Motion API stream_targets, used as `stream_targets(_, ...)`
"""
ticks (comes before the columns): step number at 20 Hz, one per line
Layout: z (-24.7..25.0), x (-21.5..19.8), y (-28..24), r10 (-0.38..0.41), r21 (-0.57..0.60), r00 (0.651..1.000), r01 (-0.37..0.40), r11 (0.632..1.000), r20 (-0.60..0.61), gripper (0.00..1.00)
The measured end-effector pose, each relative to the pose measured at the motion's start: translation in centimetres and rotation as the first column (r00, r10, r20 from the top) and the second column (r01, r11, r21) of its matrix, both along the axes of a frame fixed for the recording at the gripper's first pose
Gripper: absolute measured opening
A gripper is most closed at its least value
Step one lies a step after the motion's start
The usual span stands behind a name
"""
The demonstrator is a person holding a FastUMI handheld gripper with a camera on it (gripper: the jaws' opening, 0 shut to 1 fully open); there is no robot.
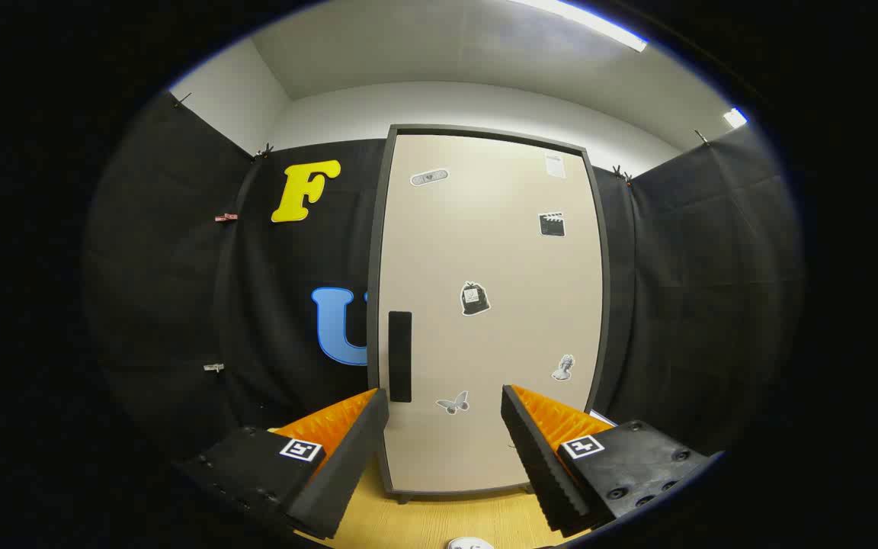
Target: Open the shoe cabinet door, grab the shoes and put them into the shoe cabinet, then close the shoe cabinet door.
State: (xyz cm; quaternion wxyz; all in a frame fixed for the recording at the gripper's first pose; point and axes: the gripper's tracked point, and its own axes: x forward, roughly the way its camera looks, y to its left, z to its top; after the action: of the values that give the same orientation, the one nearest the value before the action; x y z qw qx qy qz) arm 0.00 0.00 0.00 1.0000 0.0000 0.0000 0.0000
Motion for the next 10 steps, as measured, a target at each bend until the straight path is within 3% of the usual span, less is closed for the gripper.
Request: stream_targets(10,-0.21,-0.07,0.29,0.003,0.015,1.000,-0.003,1.000,-0.004,0.98)
